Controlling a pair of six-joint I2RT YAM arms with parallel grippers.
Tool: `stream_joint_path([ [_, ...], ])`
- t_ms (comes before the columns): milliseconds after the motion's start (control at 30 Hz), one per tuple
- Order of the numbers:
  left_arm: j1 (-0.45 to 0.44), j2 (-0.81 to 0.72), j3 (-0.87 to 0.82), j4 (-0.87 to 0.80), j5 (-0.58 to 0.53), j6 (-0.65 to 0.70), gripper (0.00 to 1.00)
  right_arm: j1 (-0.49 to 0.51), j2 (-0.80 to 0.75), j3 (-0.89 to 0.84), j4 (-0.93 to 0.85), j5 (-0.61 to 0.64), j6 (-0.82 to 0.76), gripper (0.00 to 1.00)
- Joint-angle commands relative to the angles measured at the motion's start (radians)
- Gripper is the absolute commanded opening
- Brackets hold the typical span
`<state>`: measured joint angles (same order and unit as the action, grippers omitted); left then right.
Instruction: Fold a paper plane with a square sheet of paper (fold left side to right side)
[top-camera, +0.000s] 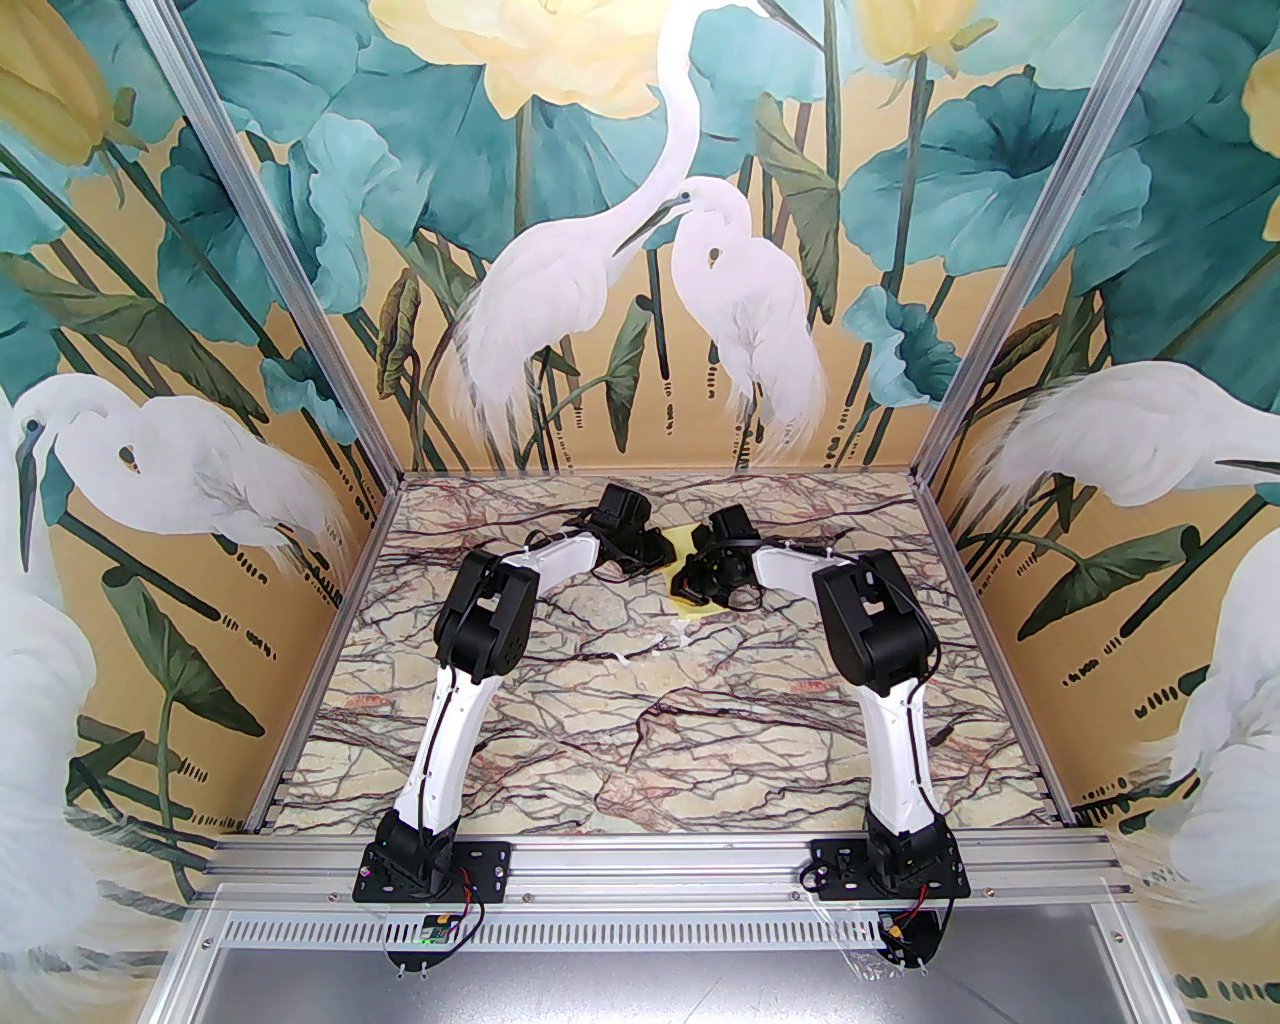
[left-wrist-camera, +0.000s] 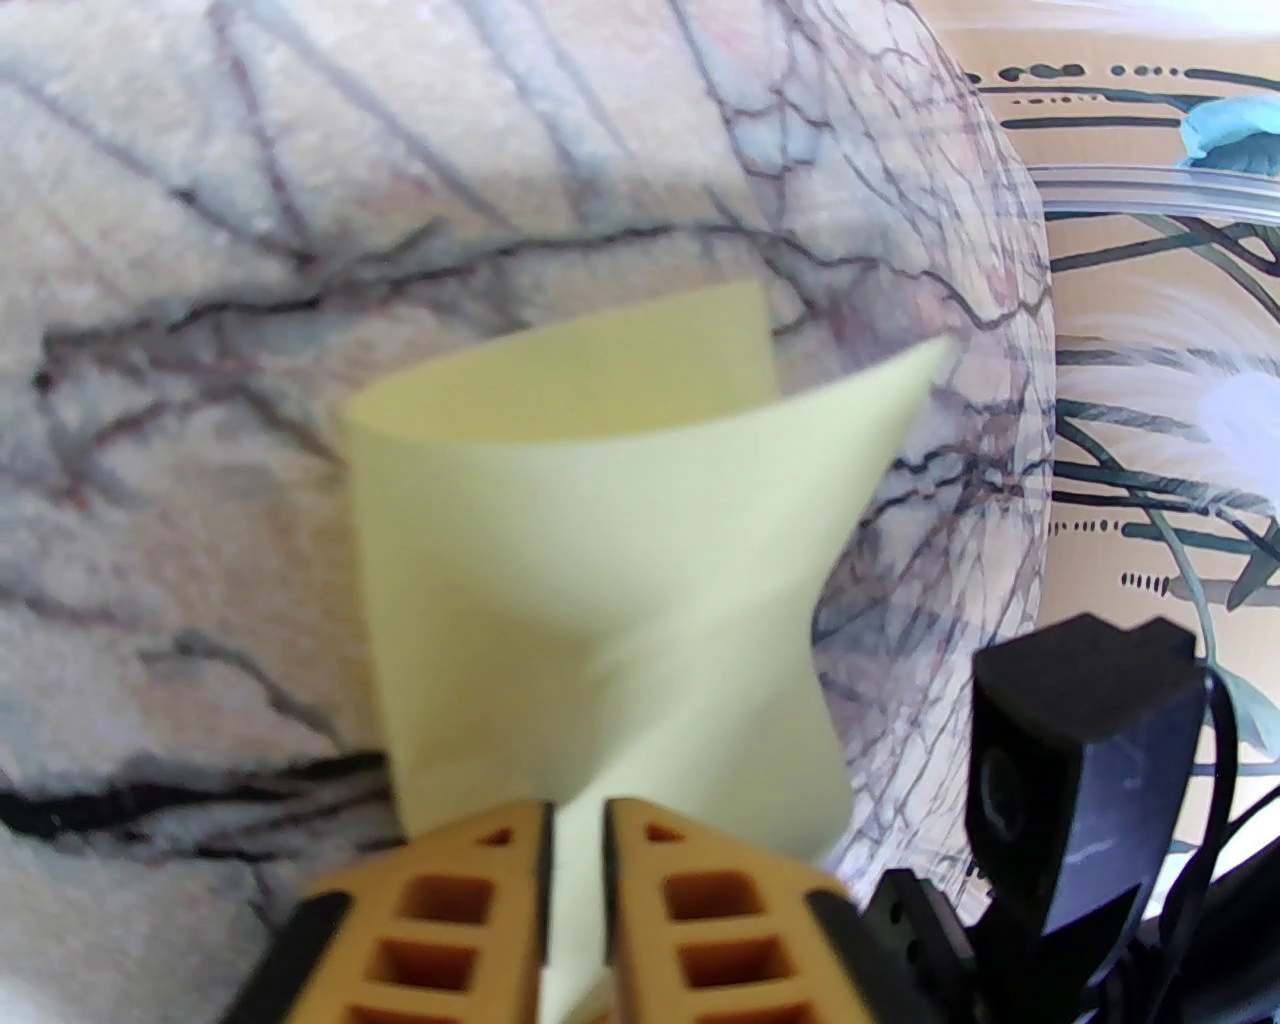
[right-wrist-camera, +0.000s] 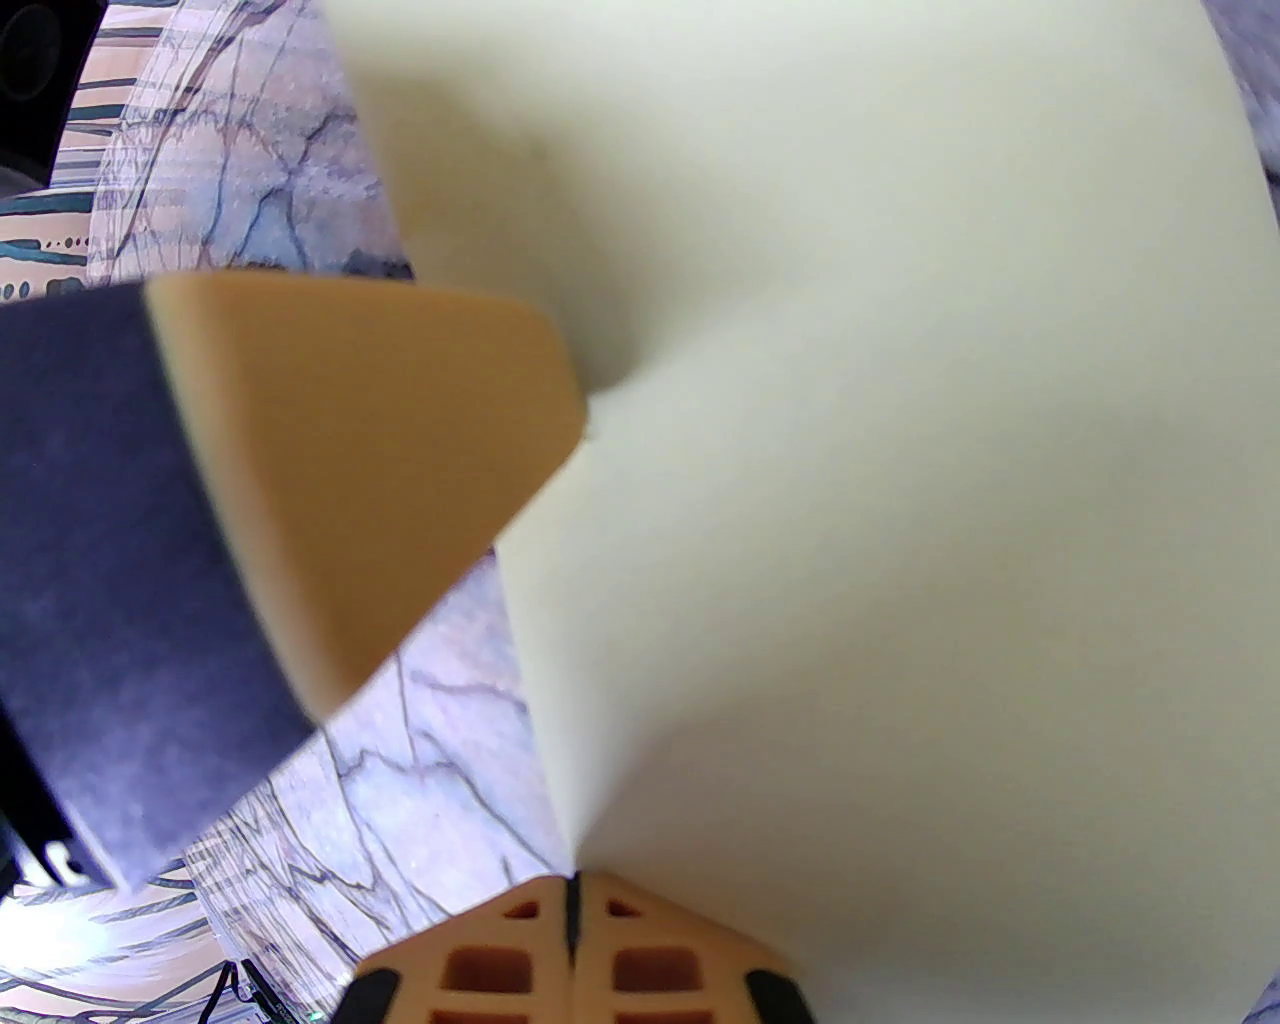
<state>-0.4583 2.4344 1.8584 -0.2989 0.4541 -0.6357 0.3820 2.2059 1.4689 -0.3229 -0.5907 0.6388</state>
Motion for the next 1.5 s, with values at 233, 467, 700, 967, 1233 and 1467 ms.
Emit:
stream_joint_path([
  [233, -0.01, 0.062, 0.003, -0.091, -0.07, -0.012, 0.0, 0.015, -0.006, -0.057, -0.098, 0.017, -0.034, 0.0],
  [467, -0.01, 0.069, 0.021, -0.109, -0.076, -0.013, 0.0, 0.025, -0.062, -0.155, -0.059, 0.008, -0.018, 0.0],
  [700, -0.01, 0.074, 0.03, -0.124, -0.078, -0.013, 0.0, 0.037, -0.127, -0.265, -0.011, 0.008, 0.002, 0.0],
  [967, -0.01, 0.072, 0.032, -0.127, -0.075, -0.014, 0.0, 0.042, -0.199, -0.404, 0.057, -0.003, 0.034, 0.0],
  [1233, -0.01, 0.06, 0.022, -0.115, -0.057, -0.01, 0.0, 0.038, -0.308, -0.424, 0.036, -0.005, 0.014, 0.0],
  [1467, -0.011, 0.047, 0.007, -0.106, -0.051, -0.006, 0.0, 0.023, -0.338, -0.297, 0.016, -0.02, 0.024, 0.0],
])
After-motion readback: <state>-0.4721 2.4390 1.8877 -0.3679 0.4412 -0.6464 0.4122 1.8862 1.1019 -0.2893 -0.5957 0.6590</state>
